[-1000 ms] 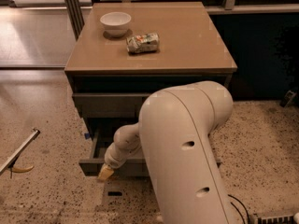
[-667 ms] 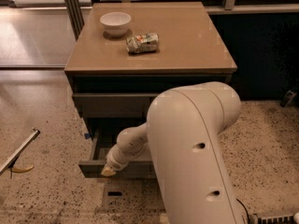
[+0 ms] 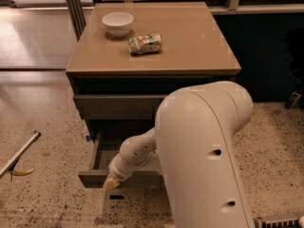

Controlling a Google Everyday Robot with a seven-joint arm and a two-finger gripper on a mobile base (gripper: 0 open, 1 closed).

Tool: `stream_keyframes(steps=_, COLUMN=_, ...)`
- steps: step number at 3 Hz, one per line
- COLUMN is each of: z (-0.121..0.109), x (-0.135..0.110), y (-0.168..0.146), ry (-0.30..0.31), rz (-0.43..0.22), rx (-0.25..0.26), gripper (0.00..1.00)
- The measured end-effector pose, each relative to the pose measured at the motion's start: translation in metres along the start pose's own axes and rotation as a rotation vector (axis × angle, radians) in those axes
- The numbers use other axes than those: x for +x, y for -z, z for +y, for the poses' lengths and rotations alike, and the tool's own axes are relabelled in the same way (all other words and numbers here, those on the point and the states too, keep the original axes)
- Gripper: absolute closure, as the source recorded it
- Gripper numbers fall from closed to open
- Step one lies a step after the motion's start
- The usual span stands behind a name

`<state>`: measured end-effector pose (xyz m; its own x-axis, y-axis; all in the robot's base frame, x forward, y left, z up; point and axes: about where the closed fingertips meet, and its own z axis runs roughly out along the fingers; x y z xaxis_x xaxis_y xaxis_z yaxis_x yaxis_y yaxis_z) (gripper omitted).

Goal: Open middle drawer

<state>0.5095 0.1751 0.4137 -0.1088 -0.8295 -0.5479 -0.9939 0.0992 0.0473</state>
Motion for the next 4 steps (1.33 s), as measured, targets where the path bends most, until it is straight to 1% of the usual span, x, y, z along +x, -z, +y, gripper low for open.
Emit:
stream_keyframes(steps=1, z=0.033, x=0.002, y=0.017, ry=0.026, rz=0.003, rx=0.019, gripper=0.1)
stream_keyframes(steps=2, z=0.052, x=0.002, y=0.024, ry=0.045, rz=0.002, rx=0.02, gripper=0.0)
stream_keyframes(steps=3, z=0.065, x=0.001, y=0.031, ry=0.06, rz=0.005, rx=0.027, gripper=0.0)
stream_keyframes(steps=4, z=0.063, x=-0.004, y=0.05, ry=0.065, rz=0.016, rx=0.077, gripper=0.0)
